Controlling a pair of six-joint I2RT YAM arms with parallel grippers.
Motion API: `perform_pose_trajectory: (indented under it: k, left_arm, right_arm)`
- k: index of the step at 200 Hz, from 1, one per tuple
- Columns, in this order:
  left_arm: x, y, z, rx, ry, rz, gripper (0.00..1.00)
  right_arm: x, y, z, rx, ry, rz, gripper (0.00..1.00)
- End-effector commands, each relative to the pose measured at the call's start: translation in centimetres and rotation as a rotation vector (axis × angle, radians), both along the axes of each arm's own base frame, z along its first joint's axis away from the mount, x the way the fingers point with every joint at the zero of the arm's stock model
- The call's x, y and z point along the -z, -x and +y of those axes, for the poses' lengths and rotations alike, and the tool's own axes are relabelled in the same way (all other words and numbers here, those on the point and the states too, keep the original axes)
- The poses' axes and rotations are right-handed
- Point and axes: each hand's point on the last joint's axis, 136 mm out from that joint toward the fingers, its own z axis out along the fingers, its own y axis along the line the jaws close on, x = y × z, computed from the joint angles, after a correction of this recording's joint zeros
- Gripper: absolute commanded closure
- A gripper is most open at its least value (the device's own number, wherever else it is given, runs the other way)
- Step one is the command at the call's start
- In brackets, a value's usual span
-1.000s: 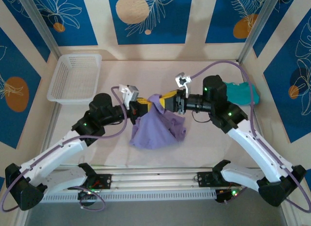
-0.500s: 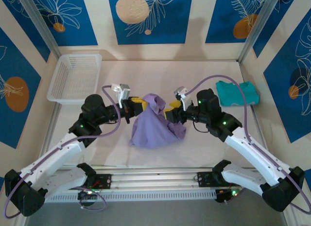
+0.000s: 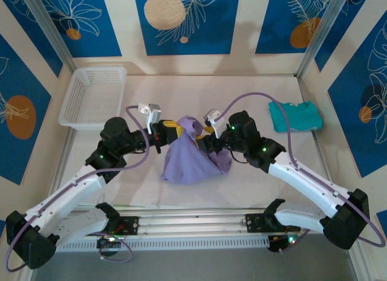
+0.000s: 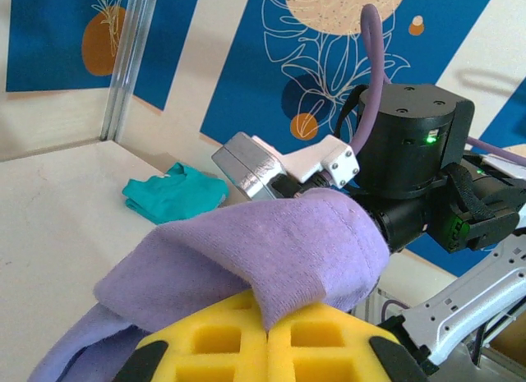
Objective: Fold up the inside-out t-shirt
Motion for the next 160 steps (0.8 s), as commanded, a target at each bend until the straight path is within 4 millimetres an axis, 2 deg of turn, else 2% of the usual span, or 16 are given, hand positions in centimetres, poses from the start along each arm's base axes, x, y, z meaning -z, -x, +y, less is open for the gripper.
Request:
perform_pose_trajectory:
  k: [1, 21, 36, 45, 70, 87, 118, 160]
  left_arm:
    - [-1.3, 0.4, 0.2, 0.022, 0.036, -0.032, 1.00]
    - [-1.3, 0.4, 0.3, 0.017, 0.036, -0.030, 1.00]
    - [-1.2, 0.3, 0.3, 0.015, 0.035, -0.028, 1.00]
    - [-1.1, 0.1, 0.3, 0.011, 0.033, -0.023, 1.00]
    - [-1.1, -0.4, 0.6, -0.014, 0.036, -0.009, 1.00]
    - [-1.0, -1.0, 1.1, -0.043, 0.038, 0.008, 1.00]
    - [-0.6, -2.1, 2.1, -0.095, 0.045, 0.033, 1.00]
    - [0.6, -4.0, 3.6, -0.206, 0.036, 0.069, 1.00]
  right_arm:
    - [-2.9, -0.9, 0.8, -0.002, -0.036, -0.106, 0.45]
    - [-3.1, -1.1, 1.3, -0.010, -0.035, -0.134, 0.47]
    - [-3.2, -1.4, 1.3, 0.000, -0.034, -0.149, 0.53]
    - [-3.4, -1.6, 1.2, 0.010, -0.035, -0.159, 0.60]
    - [-4.3, -1.7, 0.7, 0.035, -0.055, -0.202, 0.90]
    - [-4.9, -1.3, 0.1, 0.045, -0.074, -0.219, 0.99]
    - [-5.7, 0.0, -0.9, 0.018, -0.124, -0.190, 1.00]
    - [-7.4, 2.5, -1.8, -0.078, -0.266, -0.036, 1.00]
